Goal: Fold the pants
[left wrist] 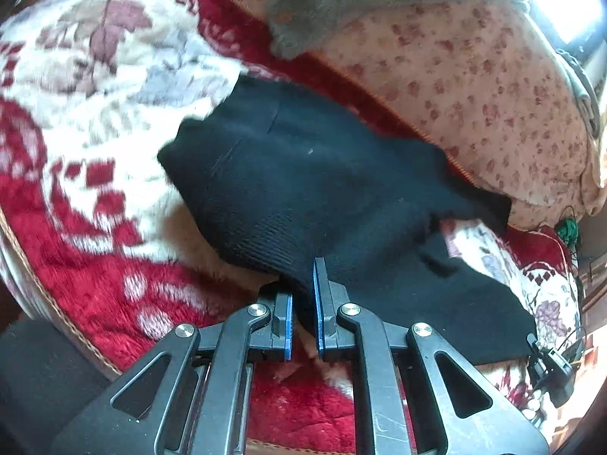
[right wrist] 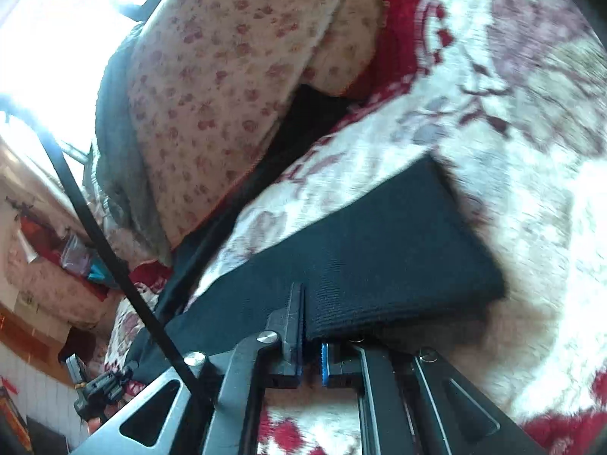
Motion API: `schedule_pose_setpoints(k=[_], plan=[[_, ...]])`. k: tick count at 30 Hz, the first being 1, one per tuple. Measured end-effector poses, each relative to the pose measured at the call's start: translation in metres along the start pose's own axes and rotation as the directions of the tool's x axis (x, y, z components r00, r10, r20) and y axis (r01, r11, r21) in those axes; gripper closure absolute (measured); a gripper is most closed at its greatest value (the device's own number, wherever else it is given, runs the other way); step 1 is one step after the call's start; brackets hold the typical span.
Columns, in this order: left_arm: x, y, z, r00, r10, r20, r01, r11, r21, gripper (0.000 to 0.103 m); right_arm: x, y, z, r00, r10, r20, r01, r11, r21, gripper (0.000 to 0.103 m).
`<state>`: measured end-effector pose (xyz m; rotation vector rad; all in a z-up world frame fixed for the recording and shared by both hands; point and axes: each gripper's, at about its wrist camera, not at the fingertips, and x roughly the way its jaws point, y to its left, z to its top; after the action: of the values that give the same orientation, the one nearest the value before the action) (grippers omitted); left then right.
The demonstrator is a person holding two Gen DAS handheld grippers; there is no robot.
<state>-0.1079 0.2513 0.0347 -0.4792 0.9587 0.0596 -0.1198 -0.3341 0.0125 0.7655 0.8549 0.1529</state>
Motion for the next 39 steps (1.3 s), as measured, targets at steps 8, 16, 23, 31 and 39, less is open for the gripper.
schedule_pose_setpoints(k=[8,16,23,31,39], plan=[[-0.007,0.0,-0.006,0.999,0.022,0.041,-0.023,1.0,0.011,0.083,-0.018,-0.009,0.013,0.977,-0.206,0.053,0.206,0.978,0.002,0.092],[-0.038,0.011,-0.005,0.991,0.093,0.099,-0.095,0.996,0.006,0.064,-0.049,-0.014,0.036,0.905,-0.402,0.14,0.407,0.913,-0.007,0.089],[-0.07,0.005,0.01,0.97,0.127,0.207,-0.132,0.991,0.013,0.064,-0.047,0.023,0.045,0.961,-0.239,0.142,0.249,0.967,-0.056,0.079],[-0.047,-0.033,0.037,0.986,0.039,0.16,-0.057,0.992,0.109,0.064,0.02,0.095,0.042,0.993,-0.12,0.009,0.118,0.965,-0.235,0.076],[-0.005,-0.077,0.051,0.993,0.026,0.111,-0.046,0.982,0.182,0.064,0.078,0.146,0.044,0.991,-0.101,-0.086,0.062,0.929,-0.366,0.076]])
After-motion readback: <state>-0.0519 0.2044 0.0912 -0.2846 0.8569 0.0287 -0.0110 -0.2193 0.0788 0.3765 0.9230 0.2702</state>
